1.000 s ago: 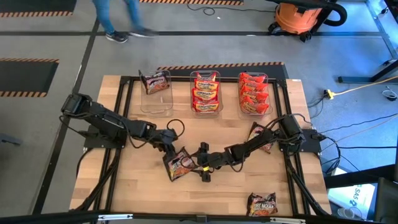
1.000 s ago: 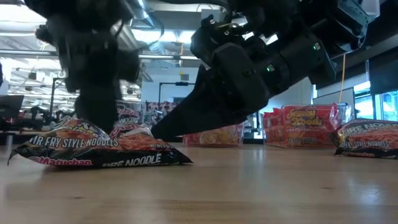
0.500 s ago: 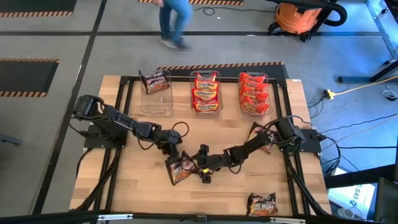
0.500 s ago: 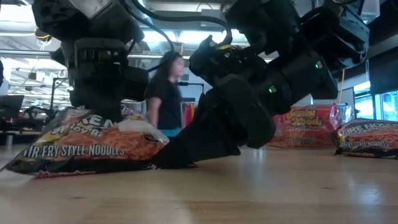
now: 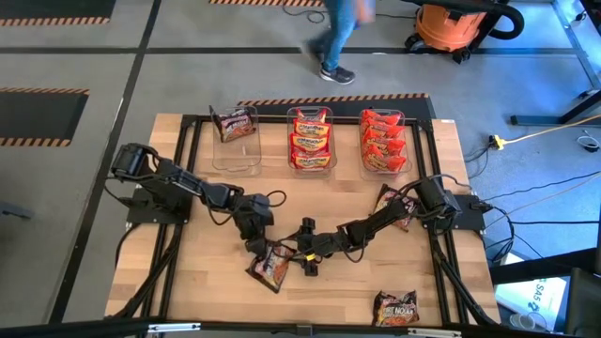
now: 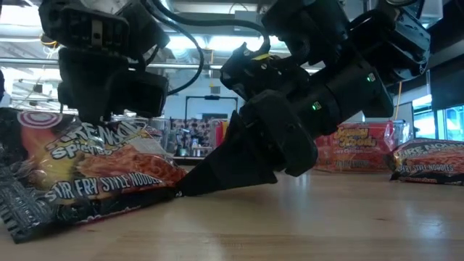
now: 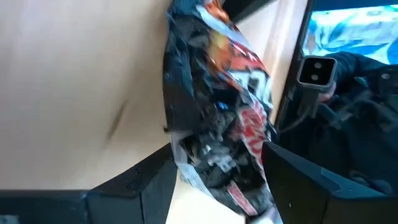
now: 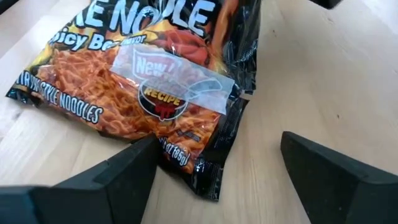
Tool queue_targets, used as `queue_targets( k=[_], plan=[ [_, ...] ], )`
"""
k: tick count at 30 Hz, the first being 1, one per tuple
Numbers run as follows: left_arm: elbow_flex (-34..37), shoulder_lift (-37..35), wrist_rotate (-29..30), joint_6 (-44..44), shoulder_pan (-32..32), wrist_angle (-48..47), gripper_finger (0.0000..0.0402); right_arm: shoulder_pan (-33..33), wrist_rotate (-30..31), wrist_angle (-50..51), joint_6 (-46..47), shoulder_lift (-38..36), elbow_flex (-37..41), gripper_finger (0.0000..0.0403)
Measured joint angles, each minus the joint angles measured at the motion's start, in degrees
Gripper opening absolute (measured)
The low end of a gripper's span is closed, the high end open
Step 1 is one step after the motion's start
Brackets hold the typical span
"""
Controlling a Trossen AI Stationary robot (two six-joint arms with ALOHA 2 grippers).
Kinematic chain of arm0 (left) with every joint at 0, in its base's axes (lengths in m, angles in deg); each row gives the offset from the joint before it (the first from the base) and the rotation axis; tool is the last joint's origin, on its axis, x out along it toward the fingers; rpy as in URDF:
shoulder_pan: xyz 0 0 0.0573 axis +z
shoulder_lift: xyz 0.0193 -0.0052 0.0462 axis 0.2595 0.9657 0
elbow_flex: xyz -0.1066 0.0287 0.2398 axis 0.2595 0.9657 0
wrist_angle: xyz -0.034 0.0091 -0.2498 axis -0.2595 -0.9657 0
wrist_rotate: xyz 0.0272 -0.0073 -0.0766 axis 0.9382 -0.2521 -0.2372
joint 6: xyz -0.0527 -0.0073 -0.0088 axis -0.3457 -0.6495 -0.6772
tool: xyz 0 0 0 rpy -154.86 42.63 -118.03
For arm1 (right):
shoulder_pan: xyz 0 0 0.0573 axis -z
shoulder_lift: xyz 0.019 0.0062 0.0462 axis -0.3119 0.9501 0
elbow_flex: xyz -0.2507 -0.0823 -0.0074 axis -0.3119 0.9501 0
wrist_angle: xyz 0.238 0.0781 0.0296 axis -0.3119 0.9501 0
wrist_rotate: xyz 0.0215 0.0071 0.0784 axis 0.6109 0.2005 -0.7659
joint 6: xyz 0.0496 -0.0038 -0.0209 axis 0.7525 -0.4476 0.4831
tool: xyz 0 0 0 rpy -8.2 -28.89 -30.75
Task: Sort Maruchan noodles
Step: Put the black noodle pack into the left transparent bin
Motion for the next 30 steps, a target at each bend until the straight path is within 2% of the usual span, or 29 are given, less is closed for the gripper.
queue_targets(
  k=[5, 7, 10, 12, 15, 17, 22, 30],
  plan=[
    [-0.1, -2.8, -4.6, -4.2, -0.3, -2.8, 0.0225, 0.0, 0.1, 0.1, -0.1, 0.0, 0.0, 0.0321],
    [-0.1, -4.9, -3.6, -4.5, -1.0, -4.5, 0.0224, 0.0, 0.1, 0.1, -0.1, 0.0, 0.0, 0.0321],
    [-0.1, -8.7, 1.6, -4.7, -3.3, -9.9, 0.0223, 0.0, 0.1, 0.2, -0.1, 0.0, 0.0, 0.0321],
    [-0.1, -10.9, 8.4, -6.1, -5.5, -13.4, 0.0223, 0.0, 0.1, 0.1, -0.1, 0.1, 0.1, 0.0321],
    [-0.2, -12.6, 20.6, -9.2, -9.9, -13.4, 0.0223, 0.0, 0.1, 0.0, -0.2, 0.1, 0.1, 0.0321],
    [-0.1, -12.8, 25.6, -13.2, -12.2, -13.5, 0.0223, 0.0, 0.0, -0.3, -0.2, 0.1, 0.1, 0.0321],
    [-0.1, -12.0, 29.5, -20.8, -14.2, -12.9, 0.0223, 0.0, 0.0, -0.7, -0.3, 0.2, 0.2, 0.0321],
    [-0.1, -12.0, 33.7, -25.1, -15.8, -12.6, 0.0222, 0.0, 0.0, -0.8, -0.3, 0.2, 0.2, 0.0321]
  ],
)
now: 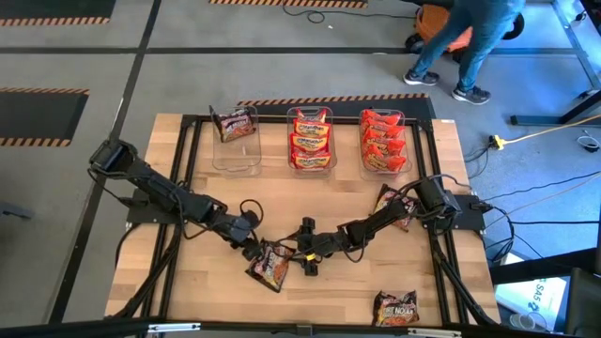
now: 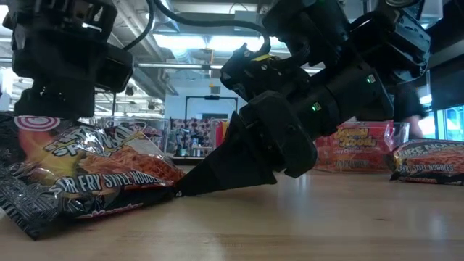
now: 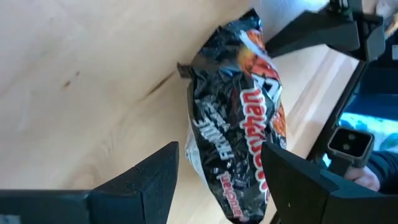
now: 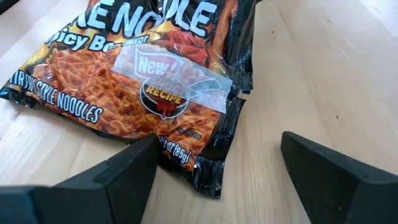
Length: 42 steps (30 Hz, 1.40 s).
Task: Sort Maruchan noodles
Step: Put the black noodle pack into the left transparent bin
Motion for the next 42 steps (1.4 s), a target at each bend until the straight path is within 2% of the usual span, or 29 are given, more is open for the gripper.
queue_targets(
  k=[8, 13, 42],
  plan=[
    [0.0, 5.1, 3.2, -3.4, -3.0, 2.5, 0.0222, 0.0, -0.1, -0.4, 0.0, 0.0, 0.0, 0.0321],
    [0.0, 8.4, 3.3, -4.3, -4.0, 11.6, 0.0222, 0.0, -0.4, -0.9, 0.0, 0.1, 0.0, 0.0321],
    [0.0, 7.7, 4.1, -4.9, -4.1, 25.2, 0.0222, 0.0, -0.4, -1.3, 0.1, 0.1, 0.0, 0.0321]
  ],
)
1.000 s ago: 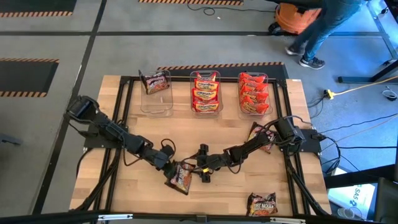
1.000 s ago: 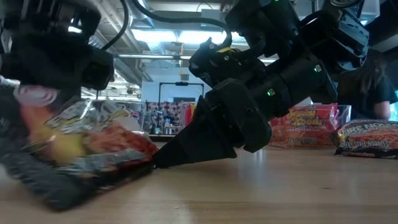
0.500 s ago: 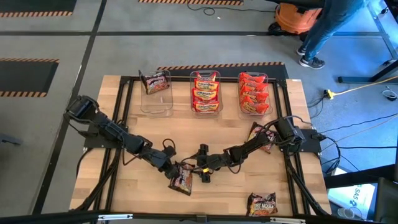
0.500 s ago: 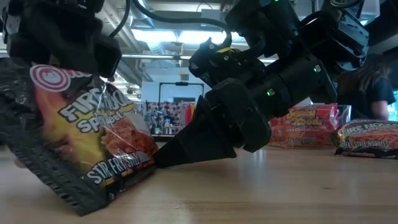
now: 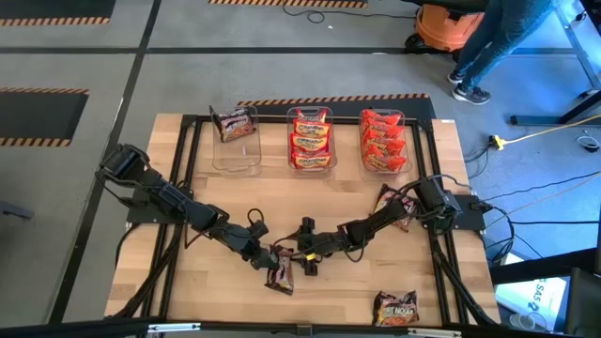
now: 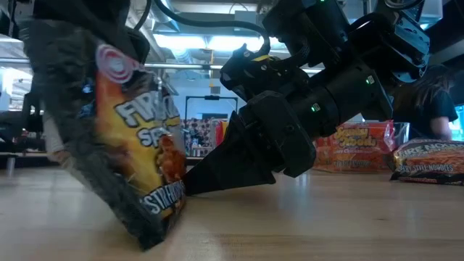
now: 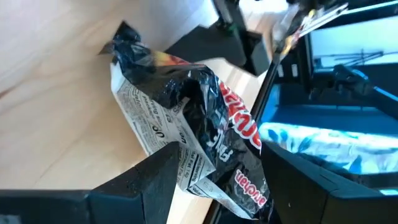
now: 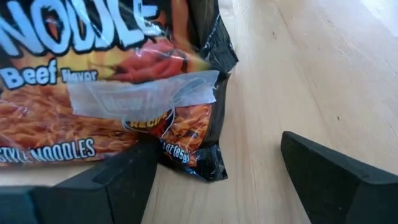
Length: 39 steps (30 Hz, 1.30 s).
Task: Sort Maruchan noodles
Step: Put the black noodle pack into the left transparent bin
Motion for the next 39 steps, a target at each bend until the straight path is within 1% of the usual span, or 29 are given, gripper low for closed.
queue_targets(
  k=[5, 11, 14, 18, 20, 24, 27, 31, 39],
  plan=[
    [0.0, 0.4, 3.3, -2.9, 0.0, 0.3, 0.0222, 0.0, 0.6, 0.0, 0.5, 0.0, 0.0, 0.0321],
    [0.0, 0.6, 6.9, -7.4, 0.7, -2.4, 0.0222, 0.0, 1.1, 0.0, 1.5, 0.0, 0.0, 0.0321],
    [0.0, 0.6, 7.1, -8.6, 0.7, -3.7, 0.0222, 0.0, 1.3, 0.0, 2.0, 0.0, 0.0, 0.0321],
    [0.0, 0.6, 6.9, -9.0, 1.1, -7.8, 0.0222, 0.0, 1.7, 0.0, 2.1, 0.0, 0.0, 0.0320],
    [0.0, 0.6, 6.9, -8.9, 1.1, -8.1, 0.0222, 0.0, 1.8, 0.0, 2.1, 0.0, 0.0, 0.0320],
    [0.0, 0.6, 6.6, -8.5, 1.1, -9.1, 0.0222, 0.0, 2.0, 0.0, 3.1, 0.0, 0.0, 0.0320],
    [0.0, 0.6, 5.6, -6.1, 1.3, -9.4, 0.0220, 0.0, 2.6, 0.0, 3.4, 0.0, 0.0, 0.0320],
    [0.0, 0.6, 3.8, -3.2, 1.3, -9.6, 0.0193, 0.0, 3.0, 0.1, 3.5, 0.0, 0.0, 0.0320],
    [0.0, 0.6, 4.4, 0.4, 1.4, -9.7, 0.0085, 0.0, 3.6, 0.1, 3.5, 0.0, 0.0, 0.0320]
  ],
)
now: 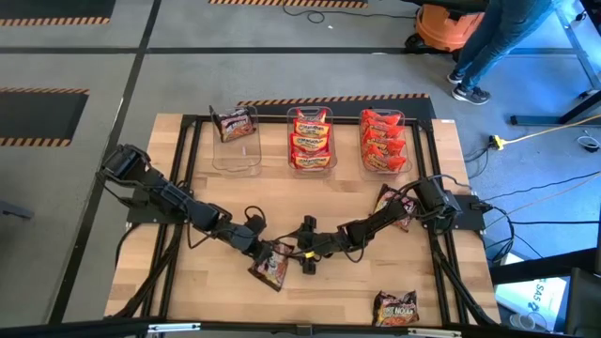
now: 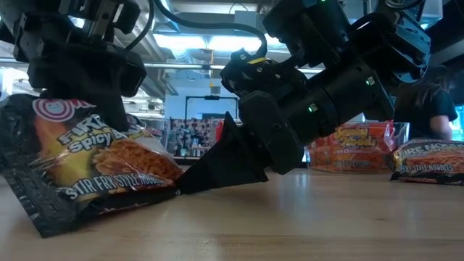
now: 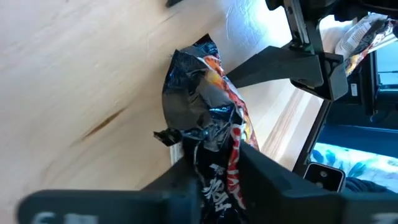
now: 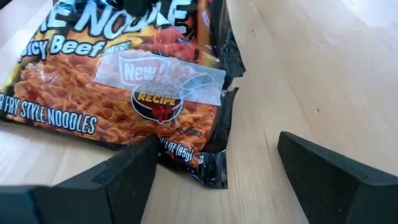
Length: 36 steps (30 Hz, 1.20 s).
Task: Sort Maruchan noodles
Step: Put the black noodle pack into the left transparent bin
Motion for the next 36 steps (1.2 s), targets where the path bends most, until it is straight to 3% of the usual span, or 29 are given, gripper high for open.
queue_targets(
  k=[9, 20, 28, 36],
  plan=[
    [0.0, -0.1, 0.1, 5.4, 0.6, 0.5, 0.0006, 0.0, 0.0, 0.1, 0.0, 0.0, 0.0, 0.0320],
    [0.0, -5.0, -0.5, 14.9, 1.1, -3.2, 0.0002, 0.0, 0.3, 16.6, -0.1, -6.8, 0.0, 0.0321],
    [0.0, -14.8, -0.5, 28.5, 3.9, -13.6, 0.0001, 0.1, -0.6, 23.2, -1.8, -8.7, -0.2, 0.0321],
    [0.0, -26.8, -0.8, 44.5, 10.6, -24.1, 0.0001, 2.9, -0.7, 30.5, -10.1, -13.5, 0.1, 0.0321]
  ],
)
